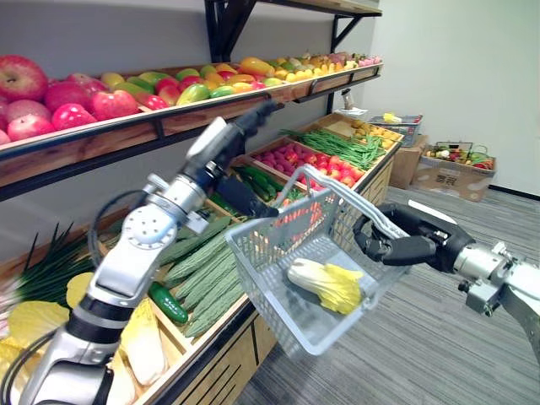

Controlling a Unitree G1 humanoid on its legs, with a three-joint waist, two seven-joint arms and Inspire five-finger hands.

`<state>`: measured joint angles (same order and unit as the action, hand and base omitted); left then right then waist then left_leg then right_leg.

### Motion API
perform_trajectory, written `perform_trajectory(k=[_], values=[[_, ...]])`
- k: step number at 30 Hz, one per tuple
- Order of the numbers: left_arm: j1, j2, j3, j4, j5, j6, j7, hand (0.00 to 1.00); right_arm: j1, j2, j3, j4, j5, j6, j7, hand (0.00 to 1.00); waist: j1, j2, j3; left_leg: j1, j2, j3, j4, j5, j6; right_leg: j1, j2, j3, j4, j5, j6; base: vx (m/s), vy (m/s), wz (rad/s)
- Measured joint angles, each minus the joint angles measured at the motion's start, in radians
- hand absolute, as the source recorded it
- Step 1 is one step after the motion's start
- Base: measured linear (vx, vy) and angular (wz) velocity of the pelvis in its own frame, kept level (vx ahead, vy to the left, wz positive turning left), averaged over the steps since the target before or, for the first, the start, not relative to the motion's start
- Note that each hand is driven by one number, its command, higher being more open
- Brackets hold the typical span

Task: Pick vegetable in the basket

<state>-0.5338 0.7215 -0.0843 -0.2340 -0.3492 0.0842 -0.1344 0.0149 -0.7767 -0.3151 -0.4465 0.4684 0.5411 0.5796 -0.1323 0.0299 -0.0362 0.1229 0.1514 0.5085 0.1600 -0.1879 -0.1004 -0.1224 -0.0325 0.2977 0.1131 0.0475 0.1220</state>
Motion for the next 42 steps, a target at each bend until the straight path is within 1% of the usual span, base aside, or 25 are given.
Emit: perform_trajectory(k=[3, 4, 6, 8, 11, 15, 18, 19, 21, 23, 25, 27, 29, 30, 31, 34, 35, 36, 38, 40, 41, 42], values=[[0.02, 0.008, 0.06, -0.013, -0.026, -0.011, 0.005, 1.0, 0.031, -0.006, -0.001, 0.029, -0.007, 0.005, -0.015, 0.0, 0.015, -0.001, 0.0, -0.003, -0.003, -0.013, -0.006, 0.004, 0.002, 0.002, -0.006, -0.019, -0.002, 0.0, 0.0, 0.02, 0.023, 0.15], [0.046, 0.008, 0.094, -0.019, -0.037, -0.018, 0.008, 1.0, 0.045, -0.006, -0.009, 0.035, -0.007, 0.005, -0.027, 0.0, 0.018, -0.001, -0.001, -0.004, -0.006, -0.022, -0.015, 0.009, 0.004, 0.004, -0.01, -0.027, -0.005, 0.0, 0.0, 0.02, 0.021, 0.21], [0.104, 0.008, 0.148, -0.029, -0.059, -0.022, 0.012, 1.0, 0.058, -0.005, -0.035, 0.036, -0.006, 0.005, -0.032, 0.0, 0.019, -0.002, -0.001, -0.006, -0.012, -0.033, -0.03, 0.019, 0.006, 0.005, -0.016, -0.04, -0.01, 0.0, 0.0, 0.01, 0.021, 0.21], [0.204, 0.005, 0.202, -0.029, -0.082, -0.022, 0.015, 1.0, 0.081, -0.001, -0.085, 0.036, -0.004, 0.005, -0.04, 0.0, 0.025, -0.003, -0.001, -0.006, -0.014, -0.051, -0.037, 0.024, 0.005, 0.019, -0.02, -0.058, -0.022, 0.0, 0.0, 0.02, 0.014, 0.22], [0.305, -0.015, 0.26, -0.029, -0.083, -0.02, 0.017, 1.0, 0.092, 0.004, -0.124, 0.039, -0.004, 0.005, -0.057, 0.0, 0.037, -0.009, -0.003, -0.008, -0.017, -0.062, -0.041, 0.026, 0.006, 0.024, -0.022, -0.069, -0.031, 0.0, 0.0, 0.01, 0.015, 0.13], [0.406, -0.078, 0.348, -0.028, -0.083, -0.02, 0.026, 1.0, 0.115, 0.033, -0.168, 0.054, 0.005, 0.003, -0.091, 0.0, 0.05, -0.023, -0.01, -0.021, -0.025, -0.085, -0.055, 0.037, 0.009, 0.023, -0.031, -0.09, -0.04, 0.0, -0.001, 0.01, 0.017, 0.17], [0.489, -0.148, 0.435, -0.001, -0.083, -0.017, 0.072, 1.0, 0.129, 0.064, -0.189, 0.105, 0.007, -0.01, -0.131, 0.0, 0.057, -0.026, -0.01, -0.026, -0.034, -0.102, -0.072, 0.046, 0.012, 0.023, -0.039, -0.104, -0.048, 0.0, -0.001, 0.02, 0.02, 0.13], [0.501, -0.163, 0.452, 0.008, -0.083, -0.015, 0.085, 1.0, 0.132, 0.073, -0.195, 0.118, 0.007, -0.012, -0.14, 0.0, 0.058, -0.027, -0.01, -0.028, -0.035, -0.105, -0.075, 0.047, 0.013, 0.023, -0.041, -0.106, -0.049, 0.0, -0.001, 0.02, 0.02, 0.15], [0.553, -0.222, 0.525, 0.062, -0.112, -0.014, 0.133, 1.0, 0.151, 0.102, -0.221, 0.174, 0.009, -0.012, -0.18, 0.0, 0.064, -0.029, -0.009, -0.033, -0.04, -0.112, -0.085, 0.052, 0.016, 0.022, -0.044, -0.111, -0.058, 0.001, -0.001, 0.02, 0.025, 0.1], [0.586, -0.258, 0.576, 0.102, -0.123, -0.01, 0.165, 1.0, 0.165, 0.119, -0.24, 0.214, 0.012, -0.012, -0.2, 0.0, 0.066, -0.031, -0.009, -0.035, -0.043, -0.118, -0.09, 0.053, 0.017, 0.022, -0.046, -0.115, -0.063, 0.001, -0.001, 0.02, 0.017, 0.09], [0.617, -0.311, 0.663, 0.194, -0.136, -0.008, 0.221, 1.0, 0.198, 0.158, -0.288, 0.27, 0.013, -0.012, -0.22, 0.0, 0.067, -0.033, -0.007, -0.041, -0.045, -0.135, -0.095, 0.056, 0.021, 0.023, -0.049, -0.128, -0.065, 0.001, -0.001, 0.04, 0.018, 0.17], [0.643, -0.341, 0.735, 0.246, -0.144, -0.008, 0.251, 1.0, 0.206, 0.184, -0.309, 0.304, 0.012, -0.012, -0.235, 0.0, 0.067, -0.036, -0.005, -0.04, -0.046, -0.137, -0.098, 0.056, 0.021, 0.024, -0.049, -0.129, -0.065, 0.001, -0.001, 0.02, 0.013, 0.07], [0.677, -0.389, 0.849, 0.341, -0.155, -0.011, 0.292, 1.0, 0.23, 0.226, -0.347, 0.349, 0.013, -0.011, -0.262, 0.0, 0.068, -0.039, -0.003, -0.036, -0.051, -0.149, -0.102, 0.056, 0.022, 0.031, -0.054, -0.135, -0.069, 0.001, -0.001, 0.01, 0.026, 0.1], [0.683, -0.399, 0.867, 0.359, -0.158, -0.016, 0.301, 1.0, 0.236, 0.236, -0.357, 0.358, 0.013, -0.012, -0.267, 0.0, 0.069, -0.041, -0.003, -0.036, -0.052, -0.153, -0.102, 0.056, 0.023, 0.034, -0.057, -0.137, -0.071, 0.001, -0.001, 0.0, 0.031, 0.15], [0.697, -0.415, 0.903, 0.394, -0.161, -0.024, 0.313, 1.0, 0.242, 0.262, -0.377, 0.382, 0.013, -0.012, -0.277, 0.0, 0.069, -0.044, -0.002, -0.037, -0.055, -0.161, -0.102, 0.056, 0.025, 0.038, -0.061, -0.145, -0.074, 0.001, -0.001, -0.01, 0.021, 0.12], [0.727, -0.439, 0.965, 0.459, -0.161, -0.05, 0.361, 1.0, 0.252, 0.329, -0.406, 0.421, 0.012, -0.012, -0.309, 0.0, 0.073, -0.052, -0.006, -0.04, -0.057, -0.165, -0.102, 0.055, 0.027, 0.043, -0.065, -0.152, -0.084, 0.0, -0.001, -0.02, 0.014, 0.07], [0.734, -0.467, 1.007, 0.491, -0.161, -0.081, 0.406, 1.0, 0.274, 0.369, -0.414, 0.428, 0.009, -0.023, -0.338, 0.0, 0.076, -0.052, -0.006, -0.038, -0.059, -0.17, -0.102, 0.055, 0.028, 0.053, -0.069, -0.157, -0.096, 0.0, -0.001, -0.01, 0.004, 0.09], [0.74, -0.478, 1.021, 0.503, -0.161, -0.099, 0.424, 1.0, 0.282, 0.383, -0.414, 0.432, 0.008, -0.03, -0.346, 0.0, 0.076, -0.05, -0.005, -0.038, -0.06, -0.172, -0.102, 0.055, 0.029, 0.057, -0.071, -0.159, -0.1, 0.0, -0.001, -0.02, 0.002, 0.1], [0.761, -0.522, 1.066, 0.513, -0.159, -0.142, 0.504, 1.0, 0.312, 0.44, -0.419, 0.446, 0.008, -0.047, -0.377, 0.0, 0.08, -0.046, -0.003, -0.039, -0.06, -0.178, -0.101, 0.054, 0.029, 0.059, -0.072, -0.164, -0.101, 0.0, -0.001, -0.01, 0.0, 0.08], [0.764, -0.549, 1.085, 0.513, -0.157, -0.173, 0.551, 1.0, 0.328, 0.47, -0.419, 0.464, 0.007, -0.05, -0.394, 0.0, 0.082, -0.044, -0.001, -0.037, -0.059, -0.186, -0.1, 0.054, 0.029, 0.068, -0.073, -0.174, -0.104, -0.001, -0.002, -0.01, -0.007, 0.13], [0.767, -0.569, 1.087, 0.513, -0.157, -0.201, 0.586, 1.0, 0.344, 0.493, -0.419, 0.481, 0.006, -0.051, -0.405, 0.0, 0.085, -0.044, 0.0, -0.036, -0.058, -0.193, -0.098, 0.054, 0.029, 0.074, -0.074, -0.182, -0.105, -0.002, -0.004, -0.01, -0.013, 0.14], [0.77, -0.595, 1.087, 0.514, -0.157, -0.223, 0.619, 1.0, 0.358, 0.522, -0.419, 0.49, 0.006, -0.053, -0.418, 0.0, 0.094, -0.044, 0.003, -0.036, -0.057, -0.194, -0.097, 0.054, 0.029, 0.075, -0.074, -0.184, -0.104, -0.003, -0.004, -0.01, -0.013, 0.09]])
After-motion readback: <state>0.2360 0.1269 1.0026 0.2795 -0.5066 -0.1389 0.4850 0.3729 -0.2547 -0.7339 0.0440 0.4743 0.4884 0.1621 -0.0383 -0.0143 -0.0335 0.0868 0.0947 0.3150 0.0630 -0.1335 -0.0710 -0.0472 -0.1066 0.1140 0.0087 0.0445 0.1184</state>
